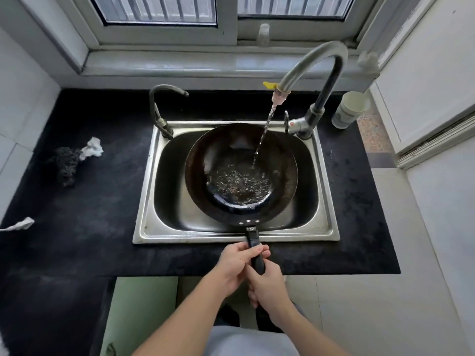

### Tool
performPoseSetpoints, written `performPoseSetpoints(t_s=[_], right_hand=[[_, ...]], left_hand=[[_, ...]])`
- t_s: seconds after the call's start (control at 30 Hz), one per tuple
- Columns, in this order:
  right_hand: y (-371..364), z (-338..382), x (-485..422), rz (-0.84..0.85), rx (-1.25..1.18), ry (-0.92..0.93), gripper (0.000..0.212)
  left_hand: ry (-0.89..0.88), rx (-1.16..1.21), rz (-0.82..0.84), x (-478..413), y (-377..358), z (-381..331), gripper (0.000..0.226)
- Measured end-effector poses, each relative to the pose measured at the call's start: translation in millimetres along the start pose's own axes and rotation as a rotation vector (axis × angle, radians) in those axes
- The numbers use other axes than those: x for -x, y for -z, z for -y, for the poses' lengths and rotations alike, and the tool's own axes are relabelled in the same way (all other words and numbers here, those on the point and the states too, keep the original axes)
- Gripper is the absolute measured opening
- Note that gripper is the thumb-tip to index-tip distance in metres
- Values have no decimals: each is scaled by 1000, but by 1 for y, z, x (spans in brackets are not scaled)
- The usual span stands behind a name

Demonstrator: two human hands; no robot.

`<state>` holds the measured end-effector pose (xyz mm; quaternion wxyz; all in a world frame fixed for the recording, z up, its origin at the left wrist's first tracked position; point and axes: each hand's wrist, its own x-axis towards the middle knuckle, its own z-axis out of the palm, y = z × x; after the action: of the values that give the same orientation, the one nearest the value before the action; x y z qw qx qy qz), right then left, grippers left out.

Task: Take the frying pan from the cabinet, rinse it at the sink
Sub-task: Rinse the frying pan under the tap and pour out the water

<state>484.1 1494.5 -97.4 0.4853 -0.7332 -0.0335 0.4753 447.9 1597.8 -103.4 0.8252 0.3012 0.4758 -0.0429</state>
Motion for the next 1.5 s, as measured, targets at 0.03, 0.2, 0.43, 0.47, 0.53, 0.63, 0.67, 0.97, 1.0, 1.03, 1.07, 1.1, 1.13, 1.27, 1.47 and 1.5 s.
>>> performPoseSetpoints(t_s=[0.03, 0.2, 0.43, 0.47, 0.53, 0.63, 0.67, 0.97, 1.0, 1.03, 1.07, 1.1, 1.13, 1.27, 1.47, 1.5], right_hand=[[2, -1, 2, 11, -4, 4, 21], [16, -3, 14, 59, -26, 7, 28], [27, 2, 28, 71, 9, 54, 30], [27, 2, 29, 67, 17, 60, 30], [27, 2, 31, 60, 36, 63, 30], [23, 3, 34, 40, 91, 64, 33], [22, 4, 35, 36, 93, 59, 34], [17, 11, 29, -4, 102, 29, 30], [19, 12, 27, 4, 106, 32, 29], [21, 14, 26, 26, 89, 33, 26], [23, 17, 25, 56, 57, 31, 22], [24, 21, 24, 82, 25, 26, 20], [25, 25, 23, 105, 3, 21, 18], [27, 38, 18, 173, -84, -26, 19], [26, 44, 16, 174, -107, 14, 18], [25, 43, 16, 169, -100, 17, 17]], left_hand=[[-6, -1, -6, 1, -2, 2, 22], [7, 148, 38, 5, -10, 11, 20], [-45, 135, 136, 16, -14, 8, 27], [-54, 136, 145, 17, -15, 7, 27], [-55, 150, 167, 18, -16, 4, 27], [-39, 152, 202, 22, -15, -1, 31], [-37, 144, 215, 24, -15, -2, 32], [-119, 28, 197, 21, -12, -7, 34], [-127, 6, 199, 20, -12, -8, 33], [-133, -10, 201, 18, -13, -8, 33], [-135, -20, 201, 16, -13, -9, 33], [-134, -31, 201, 14, -14, -10, 32], [-133, -41, 200, 13, -14, -12, 32], [-161, -37, 201, 10, -16, -19, 32], [-202, -5, 179, 7, -18, -22, 35], [-204, 2, 177, 7, -17, -21, 35]])
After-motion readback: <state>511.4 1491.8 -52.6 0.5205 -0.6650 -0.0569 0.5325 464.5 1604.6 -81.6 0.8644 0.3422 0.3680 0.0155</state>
